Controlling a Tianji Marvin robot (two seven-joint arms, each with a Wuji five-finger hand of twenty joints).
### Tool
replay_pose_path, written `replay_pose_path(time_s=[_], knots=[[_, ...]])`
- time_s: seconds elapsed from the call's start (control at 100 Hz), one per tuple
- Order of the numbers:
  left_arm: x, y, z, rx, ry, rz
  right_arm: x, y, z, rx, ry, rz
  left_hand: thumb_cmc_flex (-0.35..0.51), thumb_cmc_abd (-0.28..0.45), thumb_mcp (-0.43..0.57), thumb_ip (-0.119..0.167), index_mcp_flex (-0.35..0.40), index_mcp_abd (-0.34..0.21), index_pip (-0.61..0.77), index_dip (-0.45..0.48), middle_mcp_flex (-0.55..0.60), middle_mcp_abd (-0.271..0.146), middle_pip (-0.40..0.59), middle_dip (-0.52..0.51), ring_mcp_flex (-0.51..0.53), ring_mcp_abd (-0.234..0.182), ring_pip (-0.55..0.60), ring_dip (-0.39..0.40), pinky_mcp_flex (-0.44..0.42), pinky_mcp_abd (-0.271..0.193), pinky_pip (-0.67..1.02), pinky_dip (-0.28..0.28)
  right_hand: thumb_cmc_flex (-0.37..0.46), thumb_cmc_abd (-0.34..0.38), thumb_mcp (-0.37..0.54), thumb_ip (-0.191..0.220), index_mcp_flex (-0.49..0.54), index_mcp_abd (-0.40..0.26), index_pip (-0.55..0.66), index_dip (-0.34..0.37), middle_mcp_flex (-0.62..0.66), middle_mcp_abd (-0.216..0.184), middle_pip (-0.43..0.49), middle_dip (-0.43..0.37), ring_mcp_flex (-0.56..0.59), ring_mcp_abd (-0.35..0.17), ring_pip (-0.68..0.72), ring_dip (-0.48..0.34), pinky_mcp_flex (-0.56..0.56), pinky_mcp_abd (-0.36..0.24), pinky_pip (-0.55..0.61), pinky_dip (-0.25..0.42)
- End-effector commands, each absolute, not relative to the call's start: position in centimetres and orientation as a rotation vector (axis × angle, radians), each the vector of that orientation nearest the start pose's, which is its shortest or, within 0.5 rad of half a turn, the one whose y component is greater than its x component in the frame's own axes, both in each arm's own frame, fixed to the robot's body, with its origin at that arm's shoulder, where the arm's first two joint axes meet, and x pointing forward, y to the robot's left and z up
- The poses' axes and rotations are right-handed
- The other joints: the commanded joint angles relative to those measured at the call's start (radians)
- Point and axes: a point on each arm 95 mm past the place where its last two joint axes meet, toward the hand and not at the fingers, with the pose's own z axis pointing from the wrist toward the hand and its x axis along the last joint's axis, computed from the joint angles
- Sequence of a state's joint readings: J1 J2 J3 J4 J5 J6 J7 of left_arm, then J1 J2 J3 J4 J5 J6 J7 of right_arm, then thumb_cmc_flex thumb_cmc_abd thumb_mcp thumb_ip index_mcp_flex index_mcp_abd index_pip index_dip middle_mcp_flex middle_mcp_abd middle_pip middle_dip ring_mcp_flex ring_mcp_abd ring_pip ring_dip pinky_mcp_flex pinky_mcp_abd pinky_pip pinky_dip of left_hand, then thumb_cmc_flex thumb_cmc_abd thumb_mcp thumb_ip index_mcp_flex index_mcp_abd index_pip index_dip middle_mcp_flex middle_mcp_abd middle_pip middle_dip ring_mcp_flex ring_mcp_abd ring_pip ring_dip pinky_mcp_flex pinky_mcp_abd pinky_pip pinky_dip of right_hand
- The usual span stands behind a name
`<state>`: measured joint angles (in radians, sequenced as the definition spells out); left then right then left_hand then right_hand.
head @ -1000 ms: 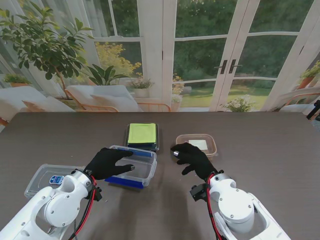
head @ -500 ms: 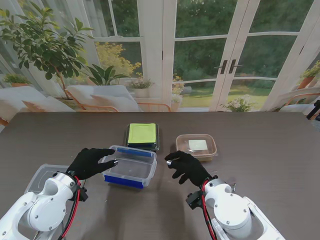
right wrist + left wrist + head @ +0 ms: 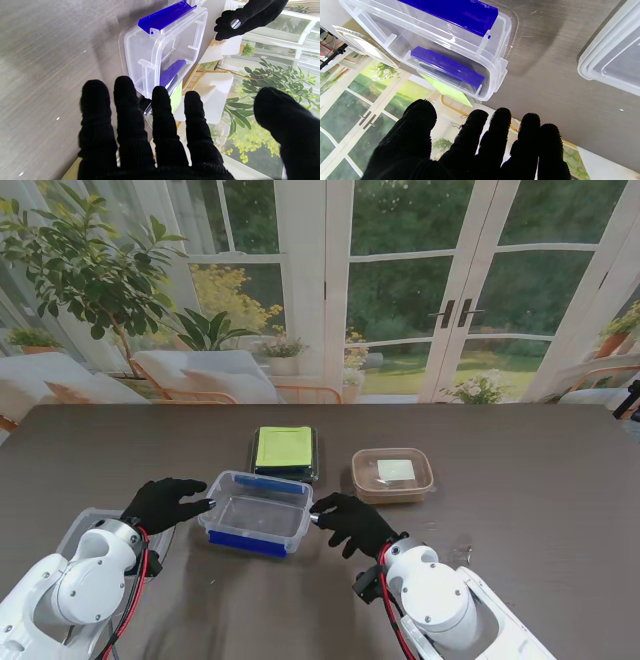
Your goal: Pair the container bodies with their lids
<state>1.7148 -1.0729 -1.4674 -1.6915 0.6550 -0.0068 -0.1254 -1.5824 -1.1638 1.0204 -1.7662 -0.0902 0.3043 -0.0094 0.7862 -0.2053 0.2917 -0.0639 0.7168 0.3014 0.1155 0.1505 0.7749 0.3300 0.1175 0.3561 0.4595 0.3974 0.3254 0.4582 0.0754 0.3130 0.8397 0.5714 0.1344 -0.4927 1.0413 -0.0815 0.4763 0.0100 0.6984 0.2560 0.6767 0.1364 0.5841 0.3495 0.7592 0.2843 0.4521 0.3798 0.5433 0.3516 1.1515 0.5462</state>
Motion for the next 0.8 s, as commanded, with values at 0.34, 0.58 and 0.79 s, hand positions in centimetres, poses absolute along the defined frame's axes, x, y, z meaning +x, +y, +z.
replay_pose_path(time_s=[0.34, 0.58, 0.79], knots=[[38.7, 7.5, -33.4, -1.756, 1.336, -1.459, 36.4, 12.3, -33.9, -2.305, -1.151, -1.755, 0.011, 0.076, -0.041, 0.026, -0.025, 0.01, -0.016, -0.004, -0.039, 0.015, -0.015, -0.018, -0.041, 0.008, -0.043, -0.027, -0.034, -0.038, -0.059, -0.028, -0.026, 0.027, 0.026, 0.006, -0.041, 0.005, 0.016, 0.003, -0.065, -0.023, -0.01, -0.028, -0.055, -0.024, -0.071, -0.041, -0.237, -0.021, -0.07, -0.038], [38.8, 7.0, -34.3, -1.798, 1.367, -1.441, 36.4, 13.3, -34.1, -2.31, -1.15, -1.737, 0.019, 0.08, -0.051, 0.026, -0.025, 0.015, -0.016, -0.005, -0.039, 0.02, -0.014, -0.019, -0.038, 0.015, -0.043, -0.026, -0.03, -0.035, -0.058, -0.023, -0.026, 0.031, 0.029, 0.007, -0.049, 0.002, 0.023, 0.005, -0.078, -0.029, -0.004, -0.027, -0.064, -0.029, -0.079, -0.045, -0.248, -0.026, -0.084, -0.043], [38.5, 6.7, -34.6, -1.809, 1.385, -1.435, 36.5, 14.0, -34.4, -2.31, -1.158, -1.724, 0.022, 0.084, -0.059, 0.026, -0.025, 0.013, -0.016, -0.005, -0.038, 0.021, -0.014, -0.019, -0.04, 0.013, -0.042, -0.024, -0.032, -0.035, -0.058, -0.019, -0.025, 0.031, 0.032, 0.007, -0.05, 0.004, 0.026, 0.006, -0.087, -0.029, -0.001, -0.027, -0.067, -0.034, -0.077, -0.045, -0.254, -0.029, -0.087, -0.042]])
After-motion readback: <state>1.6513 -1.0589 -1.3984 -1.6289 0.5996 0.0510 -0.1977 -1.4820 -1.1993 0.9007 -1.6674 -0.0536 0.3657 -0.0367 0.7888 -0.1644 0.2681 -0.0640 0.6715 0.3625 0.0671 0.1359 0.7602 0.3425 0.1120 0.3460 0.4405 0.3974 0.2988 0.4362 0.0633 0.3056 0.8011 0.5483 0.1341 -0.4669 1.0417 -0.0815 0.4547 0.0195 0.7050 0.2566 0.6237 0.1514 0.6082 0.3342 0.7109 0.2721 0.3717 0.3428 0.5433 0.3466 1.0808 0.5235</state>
